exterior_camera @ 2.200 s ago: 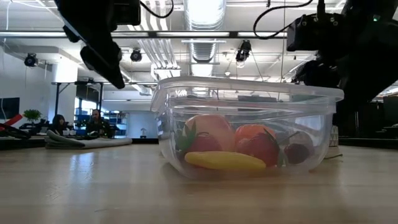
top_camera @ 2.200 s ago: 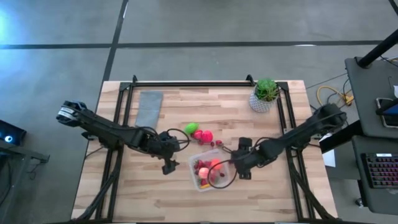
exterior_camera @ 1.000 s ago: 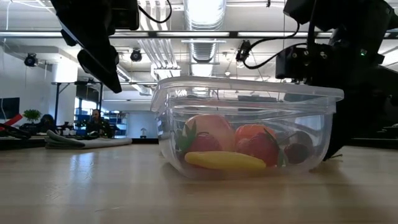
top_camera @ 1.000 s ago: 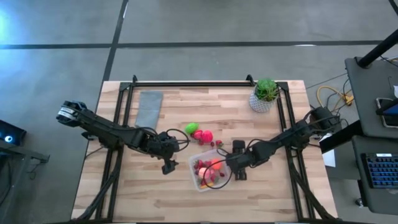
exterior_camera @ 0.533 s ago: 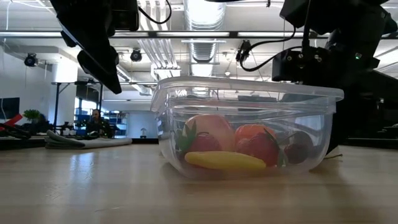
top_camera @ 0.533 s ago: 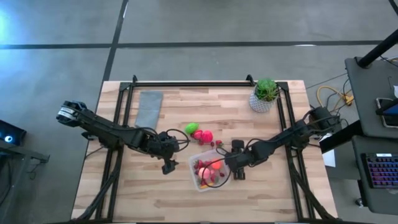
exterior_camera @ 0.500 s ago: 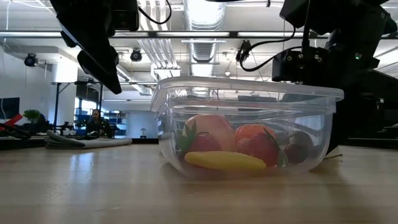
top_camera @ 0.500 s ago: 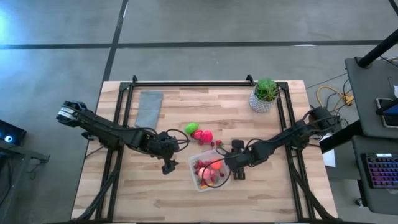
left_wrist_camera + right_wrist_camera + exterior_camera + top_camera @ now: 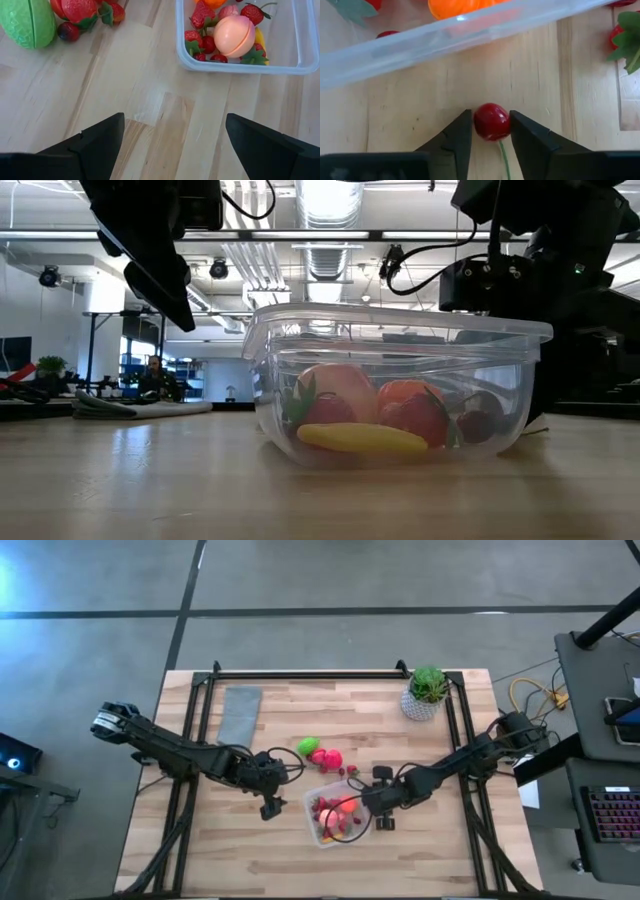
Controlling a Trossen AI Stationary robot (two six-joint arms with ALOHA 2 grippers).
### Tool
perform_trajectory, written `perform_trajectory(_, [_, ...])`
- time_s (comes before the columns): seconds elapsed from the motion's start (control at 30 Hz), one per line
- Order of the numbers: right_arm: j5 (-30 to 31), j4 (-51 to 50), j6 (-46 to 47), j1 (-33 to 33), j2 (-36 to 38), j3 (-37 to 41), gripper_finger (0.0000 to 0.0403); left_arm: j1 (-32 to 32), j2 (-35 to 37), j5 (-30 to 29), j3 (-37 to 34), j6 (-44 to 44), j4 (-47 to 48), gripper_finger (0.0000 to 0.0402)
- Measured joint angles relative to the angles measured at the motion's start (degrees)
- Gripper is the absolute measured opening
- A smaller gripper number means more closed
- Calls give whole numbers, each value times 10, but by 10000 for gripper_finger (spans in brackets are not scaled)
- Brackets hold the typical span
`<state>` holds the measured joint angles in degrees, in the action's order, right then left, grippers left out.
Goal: Pick and placing Produce into tupperware
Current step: Put the red cherry into the transparent bin
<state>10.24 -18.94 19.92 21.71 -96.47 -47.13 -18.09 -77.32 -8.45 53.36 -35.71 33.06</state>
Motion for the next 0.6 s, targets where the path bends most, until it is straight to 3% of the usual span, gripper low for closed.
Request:
perform_trajectory(0.33, [3,-77,0,0,28,-31,95,0,0,-3,0,0,0,334])
perform_trajectory(0.6, [14,-141,26,0,107,-106,97,0,0,-11,0,1,-1,334])
